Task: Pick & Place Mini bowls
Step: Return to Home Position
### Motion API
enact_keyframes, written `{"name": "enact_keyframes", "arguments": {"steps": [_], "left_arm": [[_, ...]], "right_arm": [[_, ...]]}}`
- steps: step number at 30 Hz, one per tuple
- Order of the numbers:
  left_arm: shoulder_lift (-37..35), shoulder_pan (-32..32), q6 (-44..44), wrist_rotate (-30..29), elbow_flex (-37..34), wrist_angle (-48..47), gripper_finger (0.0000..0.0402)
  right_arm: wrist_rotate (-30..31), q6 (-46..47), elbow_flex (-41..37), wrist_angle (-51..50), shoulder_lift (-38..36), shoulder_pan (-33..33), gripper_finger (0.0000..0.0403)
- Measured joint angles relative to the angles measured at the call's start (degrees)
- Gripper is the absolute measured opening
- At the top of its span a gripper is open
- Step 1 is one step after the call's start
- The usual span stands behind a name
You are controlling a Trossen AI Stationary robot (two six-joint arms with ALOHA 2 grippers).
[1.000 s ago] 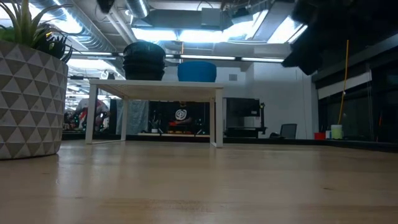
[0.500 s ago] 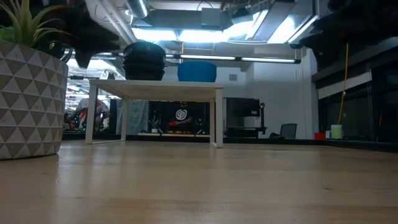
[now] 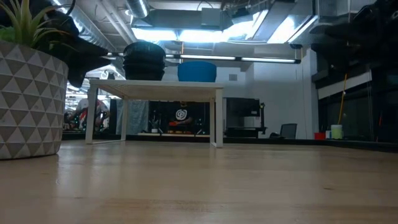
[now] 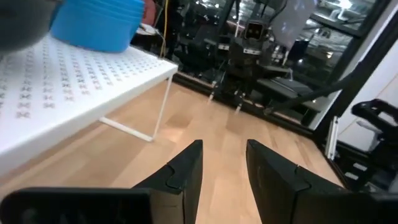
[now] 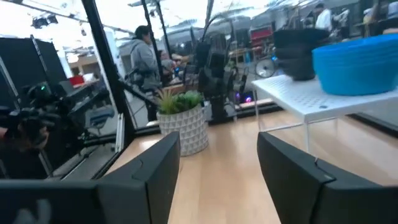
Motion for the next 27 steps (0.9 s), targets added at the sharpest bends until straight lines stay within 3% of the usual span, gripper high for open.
{"name": "enact_keyframes", "arguments": {"steps": [5, 13, 22, 27], "left_arm": [[-0.96, -4.08, -0.02, -5.47, -0.28, -4.57, 0.0120], [-0.94, -9.97, 0.44, -8.38, -0.28, -5.90, 0.0116], [-0.91, -11.03, 0.07, -17.91, -0.26, -5.34, 0.0118], [-0.91, -11.03, -0.93, -17.98, -0.26, -5.31, 0.0120]], "right_arm": [[0.35, -0.96, 0.07, -0.02, -2.60, -0.89, 0.0213], [0.41, -1.58, 0.07, -2.45, -2.54, -3.91, 0.0213], [0.34, -0.46, 0.07, -4.83, -2.54, -4.73, 0.0213], [0.33, -0.08, 0.07, -4.82, -2.54, -4.73, 0.0213]]}}
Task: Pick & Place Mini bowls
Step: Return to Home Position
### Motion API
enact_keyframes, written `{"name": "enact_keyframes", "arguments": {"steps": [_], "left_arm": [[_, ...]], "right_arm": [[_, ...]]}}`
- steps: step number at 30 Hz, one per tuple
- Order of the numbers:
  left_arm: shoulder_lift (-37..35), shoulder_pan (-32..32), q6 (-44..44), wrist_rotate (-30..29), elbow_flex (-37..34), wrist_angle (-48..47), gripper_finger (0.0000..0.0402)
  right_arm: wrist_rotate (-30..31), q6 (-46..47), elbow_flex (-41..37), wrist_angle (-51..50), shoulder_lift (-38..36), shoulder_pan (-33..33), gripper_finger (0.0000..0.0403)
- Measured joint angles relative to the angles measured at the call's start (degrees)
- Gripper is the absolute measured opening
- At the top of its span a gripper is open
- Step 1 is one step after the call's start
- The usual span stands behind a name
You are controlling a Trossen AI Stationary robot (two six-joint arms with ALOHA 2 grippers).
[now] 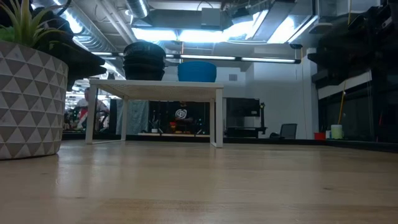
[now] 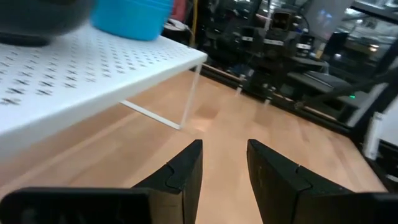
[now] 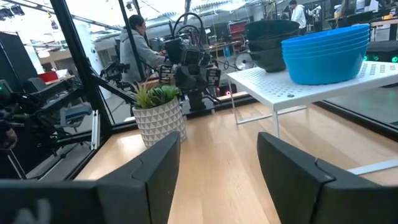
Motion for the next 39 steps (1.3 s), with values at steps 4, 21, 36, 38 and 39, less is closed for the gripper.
{"name": "enact_keyframes", "arguments": {"steps": [4, 21, 36, 38, 39], "left_arm": [[0.00, 0.00, -2.38, 4.05, 0.00, -0.09, 0.0118], [0.00, 0.00, -1.00, 5.51, 0.00, 0.05, 0.0116], [0.00, 0.00, -1.00, 5.54, 0.00, 0.22, 0.0118], [0.00, 0.01, -1.00, 5.54, 0.00, 0.22, 0.0118], [0.00, 0.02, -1.00, 5.54, 0.00, 0.22, 0.0120]], "right_arm": [[0.01, 0.02, 0.00, 0.00, 0.00, 0.02, 0.0213], [0.02, -0.22, 0.01, 0.00, 0.00, 0.02, 0.0213], [0.00, -0.24, 0.02, -0.02, 0.00, 0.02, 0.0213], [0.01, -0.24, 0.02, -0.01, 0.00, 0.02, 0.0213], [0.00, -0.24, 0.02, -0.02, 0.00, 0.02, 0.0213]]}}
